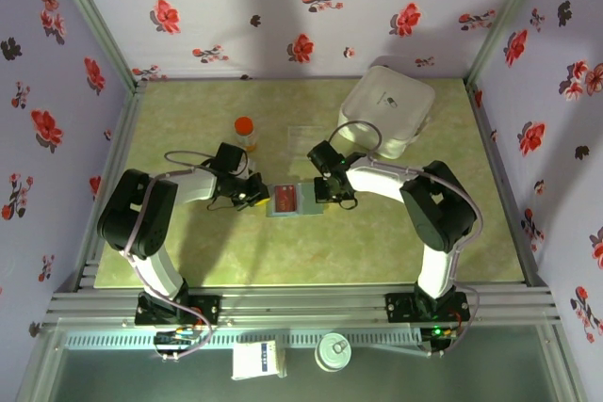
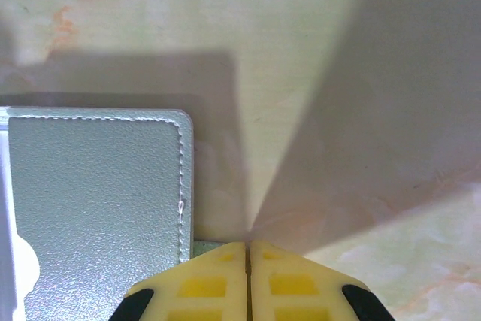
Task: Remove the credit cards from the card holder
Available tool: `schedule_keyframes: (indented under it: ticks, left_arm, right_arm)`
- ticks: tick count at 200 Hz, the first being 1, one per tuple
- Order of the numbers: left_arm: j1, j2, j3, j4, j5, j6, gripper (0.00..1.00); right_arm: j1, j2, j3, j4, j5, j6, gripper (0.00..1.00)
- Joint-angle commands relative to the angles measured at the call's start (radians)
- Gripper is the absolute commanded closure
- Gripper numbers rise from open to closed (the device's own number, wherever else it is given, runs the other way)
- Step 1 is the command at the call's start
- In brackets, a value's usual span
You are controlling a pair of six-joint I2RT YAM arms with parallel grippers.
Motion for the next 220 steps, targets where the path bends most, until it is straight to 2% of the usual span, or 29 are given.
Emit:
schedule_keyframes:
  ticks: [1,33,78,151,220]
  left_arm:
    - [0.017,0.035,-0.014,-0.087,-0.048,0.034,1.00]
    - [0.017,0.035,-0.007,-0.079,-0.037,0.036,1.00]
    - [0.018,0.029,0.006,-0.053,-0.007,0.030,1.00]
    - [0.017,0.035,0.008,-0.043,0.005,0.029,1.00]
    - [0.015,-0.007,0.020,-0.049,0.012,0.015,1.00]
  right_arm:
    - [-0.022,0.046,-0.057,-0.068,0.110,0.027,1.00]
    - [-0.022,0.006,-0.048,-0.077,0.103,0.028,1.00]
    - [-0.024,-0.023,-0.033,-0.098,0.085,0.026,0.92]
    - [-0.030,-0.055,-0.028,-0.137,0.108,0.021,0.68]
    - [-0.031,-0.128,-0.026,-0.133,0.069,0.021,0.62]
